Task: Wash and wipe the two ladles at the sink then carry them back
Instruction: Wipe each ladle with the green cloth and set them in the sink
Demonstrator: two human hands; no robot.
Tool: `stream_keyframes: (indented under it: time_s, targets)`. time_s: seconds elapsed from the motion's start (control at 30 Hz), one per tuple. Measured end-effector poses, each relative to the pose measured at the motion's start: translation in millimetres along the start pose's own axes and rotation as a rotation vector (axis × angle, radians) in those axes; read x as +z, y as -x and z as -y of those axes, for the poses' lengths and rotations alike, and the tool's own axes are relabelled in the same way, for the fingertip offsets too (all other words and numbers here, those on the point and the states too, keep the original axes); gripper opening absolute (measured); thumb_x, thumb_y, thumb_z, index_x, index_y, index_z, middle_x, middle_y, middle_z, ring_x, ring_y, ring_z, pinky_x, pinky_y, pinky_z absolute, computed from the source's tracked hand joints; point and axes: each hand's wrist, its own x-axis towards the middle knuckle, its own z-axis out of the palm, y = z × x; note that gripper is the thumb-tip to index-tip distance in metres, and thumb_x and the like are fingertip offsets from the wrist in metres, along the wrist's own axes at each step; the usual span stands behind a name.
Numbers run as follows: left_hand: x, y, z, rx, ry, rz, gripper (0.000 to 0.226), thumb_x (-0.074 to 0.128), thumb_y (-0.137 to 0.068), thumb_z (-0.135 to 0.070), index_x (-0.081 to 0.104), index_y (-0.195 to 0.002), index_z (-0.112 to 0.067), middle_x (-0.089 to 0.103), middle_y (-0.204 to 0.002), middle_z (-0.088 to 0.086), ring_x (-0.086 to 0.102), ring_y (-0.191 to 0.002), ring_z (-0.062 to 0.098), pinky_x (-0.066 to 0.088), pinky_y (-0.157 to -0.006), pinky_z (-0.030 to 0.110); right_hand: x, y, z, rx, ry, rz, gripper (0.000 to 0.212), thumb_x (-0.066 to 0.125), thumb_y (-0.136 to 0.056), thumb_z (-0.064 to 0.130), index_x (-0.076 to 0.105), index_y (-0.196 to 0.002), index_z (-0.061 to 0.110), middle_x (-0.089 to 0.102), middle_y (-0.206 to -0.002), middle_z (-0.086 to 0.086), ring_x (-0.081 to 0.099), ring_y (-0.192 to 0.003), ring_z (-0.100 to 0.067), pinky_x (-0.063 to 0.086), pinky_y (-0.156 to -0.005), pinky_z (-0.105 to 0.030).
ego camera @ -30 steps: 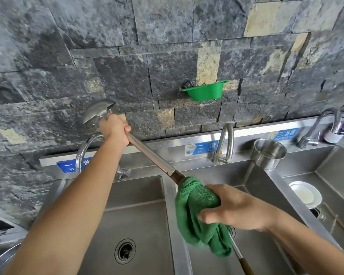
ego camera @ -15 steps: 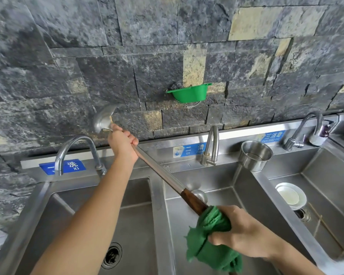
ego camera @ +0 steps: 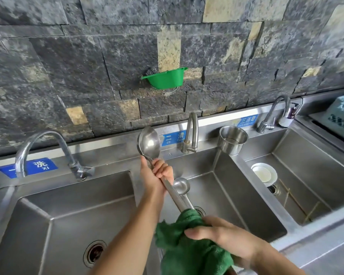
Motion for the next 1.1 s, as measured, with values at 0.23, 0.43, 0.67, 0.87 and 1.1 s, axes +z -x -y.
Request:
stream_keyframes:
  time_s: [0.23,0.43,0.67,0.87,1.1]
  targets:
    - [-44.6,-11.1,58.8,-0.2,-0.614,-0.441,0.038,0.05,-0.1,-0.04,0.05,-0.073,-0.014,0.046,-0.05,0.0,0.041,-0.044,0.016,0.041,-0.052,0.027,-8.1,-15.0,-67.4,0.032,0.322,-0.184,0.003,0.071,-0.079,0.025,0.071,-0.077,0.028,0.065,-0.071,0.008,0.064,-0.068,-0.008,0.05,-0.065,-0.023]
    - [-100.8,-14.5,100.1,-0.365,-1.308,-0.518,0.014,0.057,-0.096,-0.015,0.064,-0.09,-0.004,0.064,-0.069,0.007,0.065,-0.059,0.022,0.061,-0.064,0.04,-34.6,-86.7,-127.0,0.265,0.436,-0.273,0.014,0.066,-0.073,0.035,0.066,-0.083,0.026,0.067,-0.083,0.005,0.064,-0.069,-0.01,0.051,-0.054,-0.019]
    - [-171.2,-64.9,107.0,-0.367,-1.387,-0.667,0.009,0.07,-0.087,-0.003,0.063,-0.082,-0.003,0.072,-0.073,0.015,0.074,-0.06,0.024,0.059,-0.05,0.031,-60.1,-193.2,-181.8,0.323,0.474,-0.158,0.034,0.063,-0.068,0.038,0.067,-0.091,0.014,0.072,-0.09,-0.002,0.07,-0.081,-0.018,0.06,-0.071,-0.031]
    - [-231.9,-107.3,95.3,-0.403,-1.256,-0.785,0.012,0.06,-0.091,0.007,0.053,-0.084,0.0,0.064,-0.083,0.026,0.066,-0.057,0.03,0.051,-0.037,0.028,-56.5,-260.2,-222.4,0.319,0.502,-0.086,0.036,0.055,-0.062,0.049,0.063,-0.081,0.019,0.063,-0.074,0.001,0.062,-0.065,-0.018,0.051,-0.057,-0.031]
    - [-285.0,-134.4,87.2,-0.362,-1.245,-0.813,0.007,0.059,-0.09,0.009,0.056,-0.087,0.003,0.063,-0.08,0.025,0.066,-0.055,0.031,0.051,-0.039,0.028,-43.9,-305.2,-242.1,0.357,0.473,-0.09,0.023,0.059,-0.077,0.037,0.065,-0.087,0.018,0.066,-0.079,0.0,0.065,-0.069,-0.018,0.048,-0.054,-0.025]
